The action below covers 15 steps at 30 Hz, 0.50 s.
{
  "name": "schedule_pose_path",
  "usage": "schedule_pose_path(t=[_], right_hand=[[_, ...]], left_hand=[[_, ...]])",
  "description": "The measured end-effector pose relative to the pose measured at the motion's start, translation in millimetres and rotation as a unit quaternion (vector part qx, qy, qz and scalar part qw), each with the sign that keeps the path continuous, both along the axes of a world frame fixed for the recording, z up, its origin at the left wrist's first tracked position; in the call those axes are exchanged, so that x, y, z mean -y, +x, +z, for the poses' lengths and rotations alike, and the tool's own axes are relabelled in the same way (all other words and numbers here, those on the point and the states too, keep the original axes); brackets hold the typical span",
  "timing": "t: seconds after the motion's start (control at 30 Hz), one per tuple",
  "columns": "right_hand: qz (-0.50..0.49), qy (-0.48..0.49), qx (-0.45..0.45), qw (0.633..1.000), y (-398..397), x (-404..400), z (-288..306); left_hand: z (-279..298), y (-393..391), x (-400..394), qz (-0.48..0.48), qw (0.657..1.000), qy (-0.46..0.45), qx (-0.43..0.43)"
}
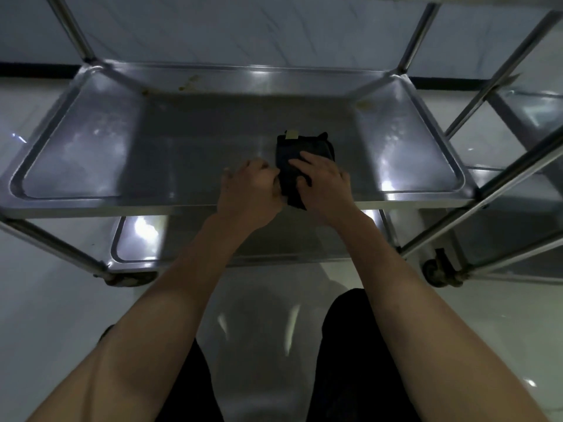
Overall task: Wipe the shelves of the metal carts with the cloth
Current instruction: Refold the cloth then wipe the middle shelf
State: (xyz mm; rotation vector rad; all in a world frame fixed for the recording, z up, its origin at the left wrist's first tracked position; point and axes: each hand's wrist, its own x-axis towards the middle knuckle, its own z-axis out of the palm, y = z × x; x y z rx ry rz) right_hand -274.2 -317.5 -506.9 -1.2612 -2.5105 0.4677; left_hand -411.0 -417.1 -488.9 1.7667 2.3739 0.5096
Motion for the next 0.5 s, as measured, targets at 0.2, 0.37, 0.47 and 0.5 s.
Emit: schedule_pose_path(t=[0.2, 0.37, 0.47, 0.5], right_hand=[[-0.048, 0.012, 0.003, 0.999, 74.8, -56.8, -1.4], [-0.093, 0.022, 0.005, 0.995, 128.5, -90.1, -0.7], [-0.135, 0.009, 0.005, 0.991, 163.4, -106.3, 4.6], [-0.157, 0.012, 0.004, 0.988, 175.9, -110.9, 6.2]], left_hand=[[-1.9, 53.0, -43.8, 0.02, 0.999, -0.038, -0.026], [-12.7, 67.7, -49.8, 0.043, 0.996, -0.007, -0.072], [-14.2, 72.1, -57.2, 0.049, 0.996, -0.003, -0.08], [-14.0, 73.5, -58.8, 0.049, 0.996, 0.002, -0.077]])
